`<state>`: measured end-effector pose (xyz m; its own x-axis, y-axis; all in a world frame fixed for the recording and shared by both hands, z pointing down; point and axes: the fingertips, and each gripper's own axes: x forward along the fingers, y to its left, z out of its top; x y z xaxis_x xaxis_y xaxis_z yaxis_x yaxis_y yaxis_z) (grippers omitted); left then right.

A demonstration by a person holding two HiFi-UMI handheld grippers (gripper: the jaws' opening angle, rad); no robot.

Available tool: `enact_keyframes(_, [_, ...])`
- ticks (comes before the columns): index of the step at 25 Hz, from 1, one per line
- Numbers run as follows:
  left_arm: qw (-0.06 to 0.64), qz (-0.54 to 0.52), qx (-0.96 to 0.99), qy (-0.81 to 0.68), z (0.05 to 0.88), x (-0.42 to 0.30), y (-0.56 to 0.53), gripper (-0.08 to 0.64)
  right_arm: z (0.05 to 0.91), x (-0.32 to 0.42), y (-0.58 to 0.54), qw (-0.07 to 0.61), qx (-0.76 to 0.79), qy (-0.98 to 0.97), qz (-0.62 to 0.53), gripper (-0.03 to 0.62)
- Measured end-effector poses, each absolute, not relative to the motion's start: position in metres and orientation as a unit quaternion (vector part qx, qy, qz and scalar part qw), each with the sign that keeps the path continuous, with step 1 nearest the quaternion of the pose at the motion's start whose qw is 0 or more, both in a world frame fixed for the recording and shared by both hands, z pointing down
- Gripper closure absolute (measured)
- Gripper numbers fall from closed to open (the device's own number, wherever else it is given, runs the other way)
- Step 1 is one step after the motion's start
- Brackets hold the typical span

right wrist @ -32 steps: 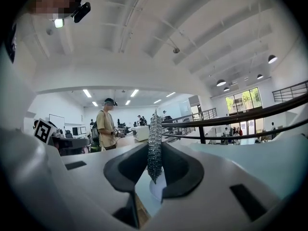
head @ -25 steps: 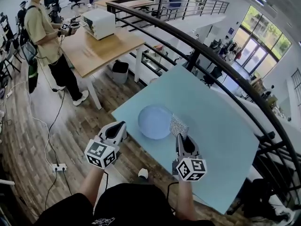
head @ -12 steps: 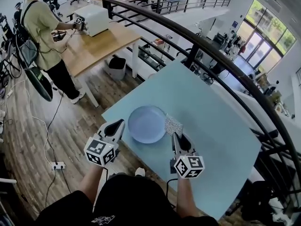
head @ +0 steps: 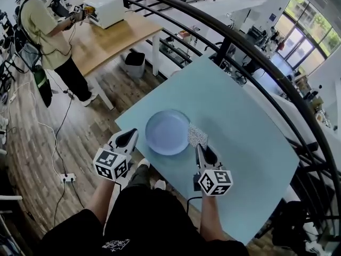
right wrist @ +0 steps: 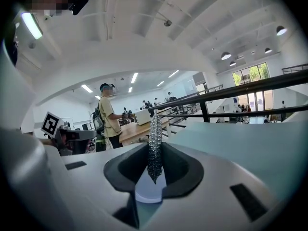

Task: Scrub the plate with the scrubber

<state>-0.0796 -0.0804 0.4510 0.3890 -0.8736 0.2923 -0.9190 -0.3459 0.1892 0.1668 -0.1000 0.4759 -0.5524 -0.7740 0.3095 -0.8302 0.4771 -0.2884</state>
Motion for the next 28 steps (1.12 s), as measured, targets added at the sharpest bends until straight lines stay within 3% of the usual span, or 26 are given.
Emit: enact_keyframes(28, [0.355,0.200,0.814,-0.415,0.642,-0.093,-0.162,0.549,0.610,0.149,-0.129,0.109,0.496,-0.748,0.428,0.512])
